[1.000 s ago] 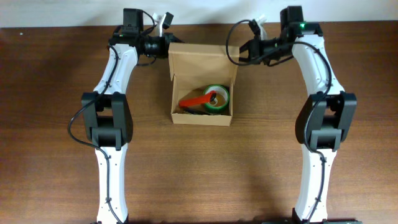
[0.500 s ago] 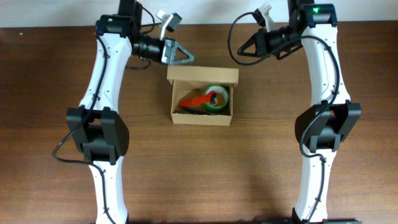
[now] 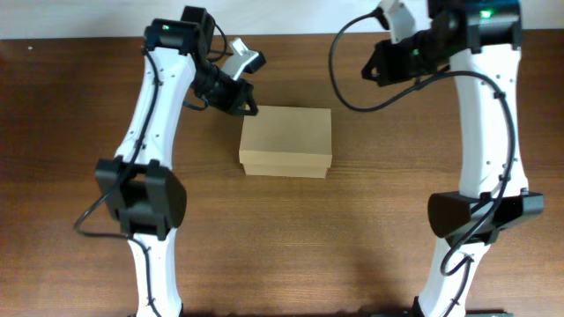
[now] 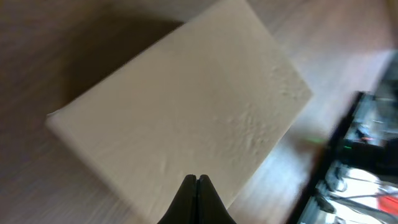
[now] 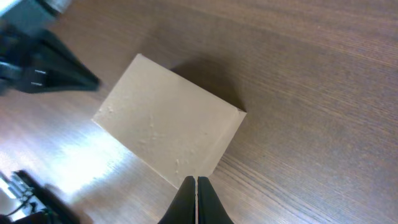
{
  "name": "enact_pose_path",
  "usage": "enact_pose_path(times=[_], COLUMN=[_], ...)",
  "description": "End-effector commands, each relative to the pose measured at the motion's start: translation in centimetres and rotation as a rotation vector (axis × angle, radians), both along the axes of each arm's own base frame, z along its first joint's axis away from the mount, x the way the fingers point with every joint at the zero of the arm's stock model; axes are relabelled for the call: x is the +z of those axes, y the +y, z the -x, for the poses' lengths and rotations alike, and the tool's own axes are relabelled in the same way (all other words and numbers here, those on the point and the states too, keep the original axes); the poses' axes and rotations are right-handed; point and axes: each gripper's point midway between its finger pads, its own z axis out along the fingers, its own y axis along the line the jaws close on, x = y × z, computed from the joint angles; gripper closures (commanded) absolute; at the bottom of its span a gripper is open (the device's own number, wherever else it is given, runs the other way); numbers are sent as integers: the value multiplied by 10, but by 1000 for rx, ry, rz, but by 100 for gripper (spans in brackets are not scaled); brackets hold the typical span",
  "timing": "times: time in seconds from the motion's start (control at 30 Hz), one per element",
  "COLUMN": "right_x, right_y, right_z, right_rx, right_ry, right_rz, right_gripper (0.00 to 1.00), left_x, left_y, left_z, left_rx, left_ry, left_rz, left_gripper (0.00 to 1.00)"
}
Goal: Pack container
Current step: 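Press down on the closed lid with both grippers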
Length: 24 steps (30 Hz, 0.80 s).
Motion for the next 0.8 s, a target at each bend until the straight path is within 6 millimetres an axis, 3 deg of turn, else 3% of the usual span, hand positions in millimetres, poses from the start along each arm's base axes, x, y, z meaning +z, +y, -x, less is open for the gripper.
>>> enact_pose_path(times=[0.0, 0.1, 0.17, 0.23, 0.37, 0.5, 0.57, 0.67, 0.77], right_x=[-1, -21, -41, -56, -70, -95, -106, -107, -101], right_y=[12, 34, 41, 42, 39, 50, 54, 50, 50], right_z=[7, 21, 32, 40, 55, 61, 53, 32, 31], right_rx=[-19, 28, 56, 69, 98, 163, 166, 156, 157], right_ry=[-6, 57, 124, 177, 240, 268, 235, 143, 118], right_rz=[93, 146, 177, 199, 224, 244, 263, 303, 304], right_gripper=[96, 96, 96, 96, 96, 96, 96, 96, 96], left_x=[55, 79, 76, 61, 19, -22, -33, -40, -40], left_y=[32, 45, 45, 34, 36, 39, 38, 37, 37], left_z=[5, 13, 15, 19, 24, 30, 31, 31, 30], left_rx=[105, 153, 163, 125, 113, 100, 96, 91, 92], left_ry=[-166, -237, -249, -228, -154, -92, -78, -79, -82], left_rz=[-159, -233, -315, -338, -390, -416, -413, -410, -410], left_gripper=[98, 98, 98, 98, 98, 98, 98, 98, 98])
